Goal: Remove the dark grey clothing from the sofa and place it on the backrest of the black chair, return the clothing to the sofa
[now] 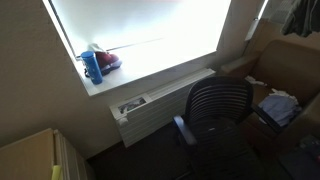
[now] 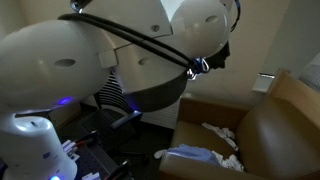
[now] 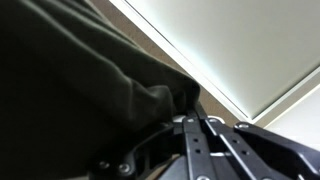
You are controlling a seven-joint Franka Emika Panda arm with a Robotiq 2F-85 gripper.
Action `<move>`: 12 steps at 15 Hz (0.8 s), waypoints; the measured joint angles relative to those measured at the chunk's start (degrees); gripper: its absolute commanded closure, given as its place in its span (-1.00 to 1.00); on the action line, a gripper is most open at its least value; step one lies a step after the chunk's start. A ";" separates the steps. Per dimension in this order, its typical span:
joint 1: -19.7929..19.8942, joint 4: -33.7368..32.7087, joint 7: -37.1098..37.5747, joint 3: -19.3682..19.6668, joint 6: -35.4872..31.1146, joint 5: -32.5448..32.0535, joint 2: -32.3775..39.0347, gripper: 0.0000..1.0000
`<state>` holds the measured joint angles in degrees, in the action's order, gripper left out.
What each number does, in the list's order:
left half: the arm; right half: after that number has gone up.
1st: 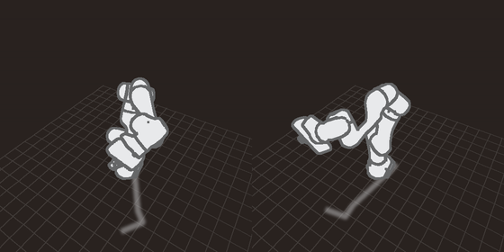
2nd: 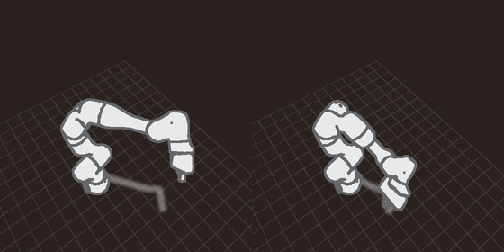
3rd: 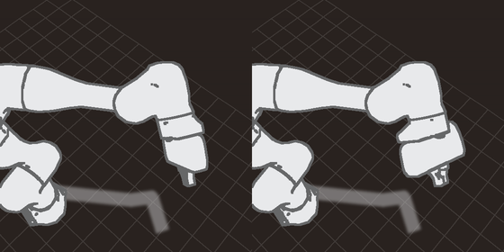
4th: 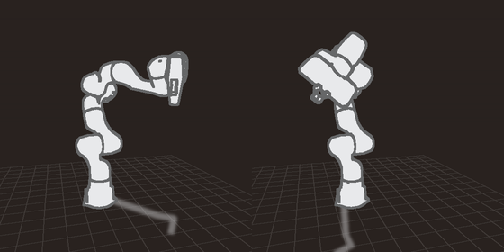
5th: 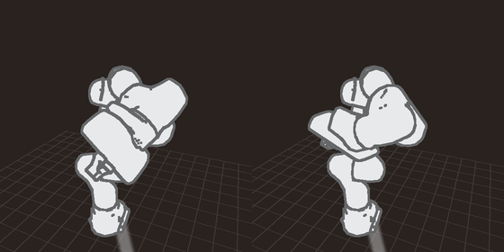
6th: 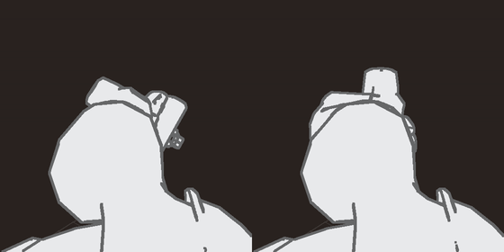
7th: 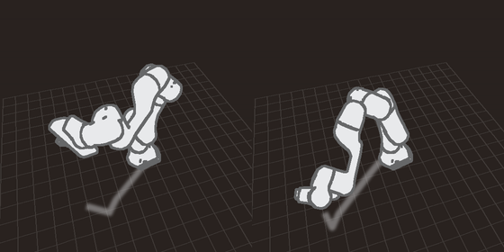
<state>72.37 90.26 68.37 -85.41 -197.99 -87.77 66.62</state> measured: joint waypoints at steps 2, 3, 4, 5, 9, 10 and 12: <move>0.09 0.02 -0.27 -0.01 0.00 0.00 -0.15 0.99; -0.21 0.02 -0.29 -0.01 0.00 0.00 -0.25 0.99; -0.38 0.05 -0.29 -0.01 0.19 -0.01 -0.26 0.99; -0.36 0.15 -0.71 0.18 1.06 -1.23 -0.40 0.99; 0.52 2.59 -5.29 2.78 4.54 -0.95 -3.47 0.99; 0.75 3.51 -7.68 3.60 4.80 1.75 -4.82 0.99; 1.58 4.60 -9.46 4.19 7.59 1.70 -7.03 0.99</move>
<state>73.95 94.86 58.91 -81.22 -190.40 -86.07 59.59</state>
